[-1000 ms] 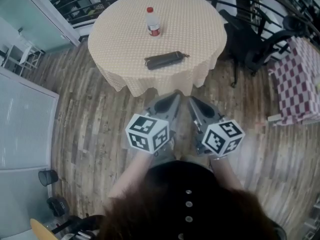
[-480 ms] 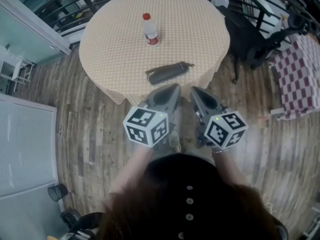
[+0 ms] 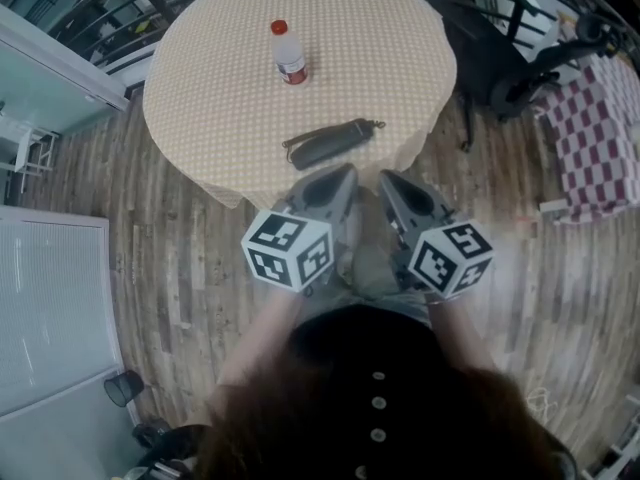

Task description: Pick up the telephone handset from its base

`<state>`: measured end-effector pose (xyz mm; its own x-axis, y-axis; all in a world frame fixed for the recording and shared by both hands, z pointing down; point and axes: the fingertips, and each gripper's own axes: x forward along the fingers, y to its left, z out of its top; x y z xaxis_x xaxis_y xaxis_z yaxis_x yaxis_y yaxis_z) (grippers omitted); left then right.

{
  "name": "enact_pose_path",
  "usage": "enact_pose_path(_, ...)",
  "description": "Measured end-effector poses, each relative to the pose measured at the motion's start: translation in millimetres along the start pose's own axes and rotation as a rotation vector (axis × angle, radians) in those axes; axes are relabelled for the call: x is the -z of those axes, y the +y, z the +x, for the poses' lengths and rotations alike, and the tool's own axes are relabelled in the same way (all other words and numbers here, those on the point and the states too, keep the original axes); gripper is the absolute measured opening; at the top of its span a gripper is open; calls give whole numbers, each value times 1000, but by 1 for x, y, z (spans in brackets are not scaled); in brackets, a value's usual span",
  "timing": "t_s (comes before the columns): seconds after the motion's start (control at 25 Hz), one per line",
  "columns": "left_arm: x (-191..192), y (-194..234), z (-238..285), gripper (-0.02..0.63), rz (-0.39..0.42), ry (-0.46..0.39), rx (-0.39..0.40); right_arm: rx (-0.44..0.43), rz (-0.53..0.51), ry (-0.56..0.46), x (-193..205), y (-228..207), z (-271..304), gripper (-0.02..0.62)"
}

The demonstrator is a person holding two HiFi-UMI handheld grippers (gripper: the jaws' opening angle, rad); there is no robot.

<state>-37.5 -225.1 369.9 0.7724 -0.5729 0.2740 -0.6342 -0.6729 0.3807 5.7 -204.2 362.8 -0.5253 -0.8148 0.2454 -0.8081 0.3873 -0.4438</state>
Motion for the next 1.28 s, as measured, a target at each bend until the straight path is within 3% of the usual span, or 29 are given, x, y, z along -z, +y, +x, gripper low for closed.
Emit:
enact_pose_path(0.72,-7,32,25,6,36,74,-87,-98,22,103,-5,-18,43,10)
enact_pose_path(0.96,0,48,34,6,121,131,-108,-99,52,115,-2,-30,54,9)
enact_pose_path(1.28,4,74,49,6,162,191,-103,-87,94,128,2,-51,73,9)
